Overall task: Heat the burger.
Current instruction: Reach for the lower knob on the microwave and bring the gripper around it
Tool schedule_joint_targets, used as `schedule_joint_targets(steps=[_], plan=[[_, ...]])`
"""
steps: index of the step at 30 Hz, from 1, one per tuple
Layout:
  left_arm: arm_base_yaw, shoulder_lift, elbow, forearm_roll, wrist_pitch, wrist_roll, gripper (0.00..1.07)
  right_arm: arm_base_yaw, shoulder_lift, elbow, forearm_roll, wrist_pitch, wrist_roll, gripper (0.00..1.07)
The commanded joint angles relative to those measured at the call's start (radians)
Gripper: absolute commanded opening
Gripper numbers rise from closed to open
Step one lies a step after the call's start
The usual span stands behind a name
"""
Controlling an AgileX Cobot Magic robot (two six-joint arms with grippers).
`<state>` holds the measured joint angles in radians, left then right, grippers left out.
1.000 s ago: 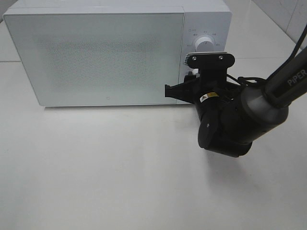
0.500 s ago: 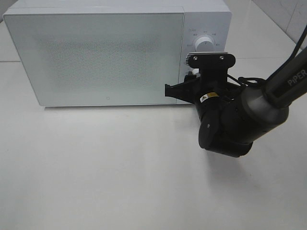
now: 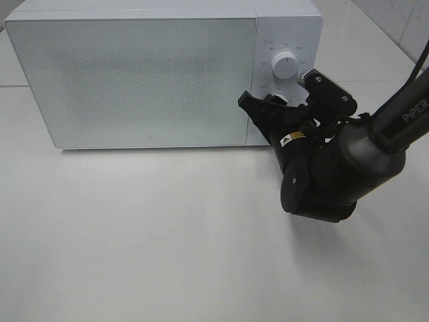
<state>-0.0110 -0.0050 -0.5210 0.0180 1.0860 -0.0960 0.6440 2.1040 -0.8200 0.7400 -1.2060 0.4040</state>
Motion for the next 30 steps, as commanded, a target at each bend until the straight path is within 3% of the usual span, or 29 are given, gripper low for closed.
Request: schedule_joint_targets(steps=[1, 14, 16, 30], plan=[[0.000, -0.015, 0.002, -0.003, -0.014, -0.005, 1.00, -0.009, -0.010, -0.040, -0.170, -0.074, 0.144, 0.00], [0.000, -0.015, 0.002, -0.003, -0.014, -0.005, 1.00, -0.009, -0.010, -0.040, -0.170, 0.020, 0.537, 0.00], [0.000, -0.015, 0.002, -0.003, -0.014, -0.005, 1.00, -0.009, -0.010, -0.040, -0.168, 0.050, 0.680, 0.00], [0.000, -0.015, 0.002, -0.003, -0.014, -0.005, 1.00, -0.010, -0.010, -0.040, -0.161, 0.082, 1.037, 0.00]])
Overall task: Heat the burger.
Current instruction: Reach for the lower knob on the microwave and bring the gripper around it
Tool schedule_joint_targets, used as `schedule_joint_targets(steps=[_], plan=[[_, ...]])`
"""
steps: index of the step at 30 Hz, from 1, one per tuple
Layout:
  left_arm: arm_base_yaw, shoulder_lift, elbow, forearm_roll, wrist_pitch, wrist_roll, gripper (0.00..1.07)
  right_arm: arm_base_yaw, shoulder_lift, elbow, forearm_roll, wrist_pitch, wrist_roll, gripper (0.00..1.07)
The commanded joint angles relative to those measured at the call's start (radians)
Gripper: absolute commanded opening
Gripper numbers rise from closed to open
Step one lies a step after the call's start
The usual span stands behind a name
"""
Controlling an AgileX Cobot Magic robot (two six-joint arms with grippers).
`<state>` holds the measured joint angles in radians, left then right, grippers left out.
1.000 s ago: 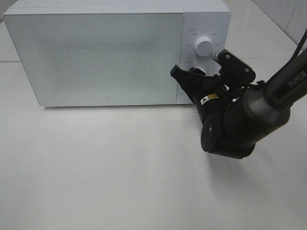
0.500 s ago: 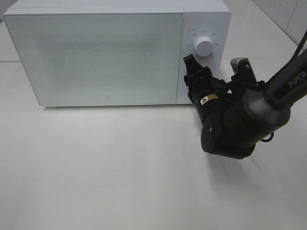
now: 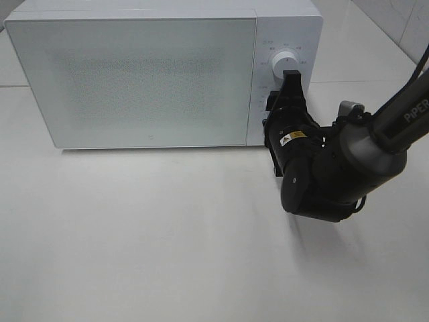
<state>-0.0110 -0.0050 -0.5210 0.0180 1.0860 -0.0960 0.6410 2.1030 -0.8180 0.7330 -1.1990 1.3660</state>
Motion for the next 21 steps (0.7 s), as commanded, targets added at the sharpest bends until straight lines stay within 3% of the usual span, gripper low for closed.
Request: schedule_joint_targets(steps=[1, 21], plan=[[0.000, -0.015, 0.002, -0.003, -0.014, -0.005, 1.00, -0.007, -0.009, -0.042, -0.154, 0.075, 0.075, 0.00], [0.000, -0.015, 0.002, -0.003, -0.014, -0.005, 1.00, -0.007, -0.009, -0.042, -0.151, 0.070, 0.103, 0.04]])
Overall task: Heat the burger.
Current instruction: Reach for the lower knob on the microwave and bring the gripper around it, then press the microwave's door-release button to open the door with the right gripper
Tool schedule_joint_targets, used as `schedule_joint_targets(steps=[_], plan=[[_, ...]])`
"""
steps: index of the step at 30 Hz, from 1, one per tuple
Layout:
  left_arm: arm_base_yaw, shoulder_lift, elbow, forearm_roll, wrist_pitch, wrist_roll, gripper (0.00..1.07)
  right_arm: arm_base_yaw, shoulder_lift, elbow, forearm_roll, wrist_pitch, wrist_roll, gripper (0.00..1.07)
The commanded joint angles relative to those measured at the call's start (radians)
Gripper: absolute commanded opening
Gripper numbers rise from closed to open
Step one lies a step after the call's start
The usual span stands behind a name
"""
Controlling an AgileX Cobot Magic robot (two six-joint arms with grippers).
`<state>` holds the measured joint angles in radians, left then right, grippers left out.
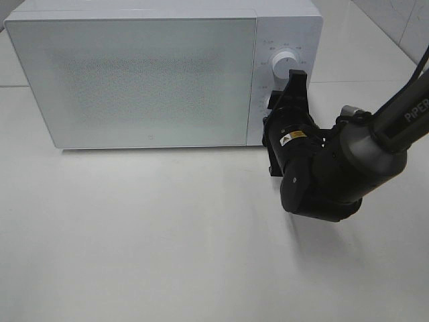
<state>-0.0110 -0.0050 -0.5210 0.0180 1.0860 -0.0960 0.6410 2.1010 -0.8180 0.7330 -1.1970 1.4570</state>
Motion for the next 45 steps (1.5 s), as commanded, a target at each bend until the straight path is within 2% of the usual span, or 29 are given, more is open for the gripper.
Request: schedule_joint_targets(steps=[1, 6, 7, 8, 10, 11, 12, 13, 15, 21, 25, 31, 39, 41, 45], plan=[[0.000, -0.015, 0.002, -0.003, -0.014, -0.005, 1.00, -0.007, -0.007, -0.042, -0.151, 0.068, 0.012, 0.04], [0.000, -0.015, 0.002, -0.003, -0.014, -0.005, 1.00, -0.007, -0.007, -0.042, -0.151, 0.066, 0.012, 0.11], [0.000, -0.015, 0.002, -0.003, -0.014, -0.005, 1.00, -0.007, -0.007, -0.042, -0.144, 0.066, 0.012, 0.17], [0.000, -0.015, 0.002, -0.003, -0.014, -0.005, 1.00, -0.007, -0.007, -0.042, -0.144, 0.066, 0.012, 0.17], [0.000, -0.015, 0.002, -0.003, -0.014, -0.005, 1.00, -0.007, -0.007, -0.038, -0.126, 0.062, 0.012, 0.28], [0.000, -0.015, 0.002, -0.003, -0.014, -0.005, 1.00, -0.007, -0.007, -0.038, -0.126, 0.062, 0.012, 0.28], [0.000, -0.015, 0.002, -0.003, -0.014, -0.005, 1.00, -0.007, -0.007, -0.033, -0.111, 0.063, 0.012, 0.36], [0.000, -0.015, 0.002, -0.003, -0.014, -0.005, 1.00, -0.007, -0.007, -0.033, -0.111, 0.063, 0.012, 0.36], [0.000, -0.015, 0.002, -0.003, -0.014, -0.005, 1.00, -0.007, -0.009, -0.019, -0.086, 0.062, 0.016, 0.45], [0.000, -0.015, 0.002, -0.003, -0.014, -0.005, 1.00, -0.006, -0.021, 0.018, -0.055, 0.036, 0.010, 0.58], [0.000, -0.015, 0.002, -0.003, -0.014, -0.005, 1.00, -0.004, -0.040, 0.055, -0.087, 0.023, -0.043, 0.67], [0.000, -0.015, 0.002, -0.003, -0.014, -0.005, 1.00, -0.004, -0.084, 0.095, -0.137, 0.065, -0.089, 0.68], [0.000, -0.015, 0.002, -0.003, -0.014, -0.005, 1.00, -0.004, -0.145, 0.164, -0.138, 0.115, -0.142, 0.68], [0.000, -0.015, 0.002, -0.003, -0.014, -0.005, 1.00, -0.004, -0.186, 0.212, -0.138, 0.125, -0.211, 0.68], [0.000, -0.015, 0.002, -0.003, -0.014, -0.005, 1.00, -0.004, -0.230, 0.239, -0.157, 0.167, -0.286, 0.68]])
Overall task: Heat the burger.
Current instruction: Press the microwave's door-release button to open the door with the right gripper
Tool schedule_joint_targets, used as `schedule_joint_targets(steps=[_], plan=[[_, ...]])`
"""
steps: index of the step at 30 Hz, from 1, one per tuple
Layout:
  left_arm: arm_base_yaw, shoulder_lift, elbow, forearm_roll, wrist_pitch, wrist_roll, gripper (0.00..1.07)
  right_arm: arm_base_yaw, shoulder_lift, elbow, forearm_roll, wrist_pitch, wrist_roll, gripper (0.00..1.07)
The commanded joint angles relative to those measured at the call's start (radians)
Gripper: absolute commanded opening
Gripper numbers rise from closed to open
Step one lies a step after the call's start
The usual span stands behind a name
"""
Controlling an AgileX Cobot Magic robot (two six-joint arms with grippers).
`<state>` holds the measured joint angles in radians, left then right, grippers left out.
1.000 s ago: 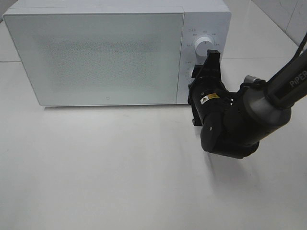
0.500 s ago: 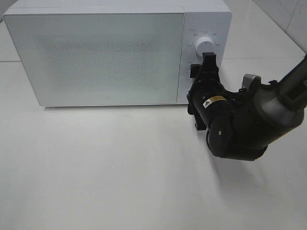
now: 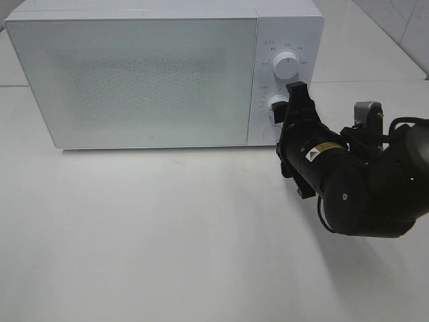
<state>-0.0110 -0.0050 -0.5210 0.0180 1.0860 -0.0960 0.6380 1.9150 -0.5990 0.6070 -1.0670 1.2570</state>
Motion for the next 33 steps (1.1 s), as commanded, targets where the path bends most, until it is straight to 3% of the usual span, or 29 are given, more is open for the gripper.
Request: schedule_joint_targets(steps=[1, 10, 21, 25, 33], plan=[[0.000, -0.015, 0.002, -0.003, -0.014, -0.005, 1.00, -0.004, -0.072, 0.026, -0.039, 0.082, -0.160, 0.68], [0.000, -0.015, 0.002, -0.003, -0.014, -0.005, 1.00, -0.004, -0.182, 0.024, -0.067, 0.290, -0.513, 0.68], [0.000, -0.015, 0.002, -0.003, -0.014, -0.005, 1.00, -0.005, -0.301, 0.020, -0.192, 0.483, -0.917, 0.67], [0.000, -0.015, 0.002, -0.003, -0.014, -0.005, 1.00, -0.005, -0.354, -0.030, -0.324, 0.666, -1.030, 0.67], [0.000, -0.015, 0.002, -0.003, -0.014, -0.005, 1.00, -0.005, -0.419, -0.122, -0.572, 1.040, -1.036, 0.67]])
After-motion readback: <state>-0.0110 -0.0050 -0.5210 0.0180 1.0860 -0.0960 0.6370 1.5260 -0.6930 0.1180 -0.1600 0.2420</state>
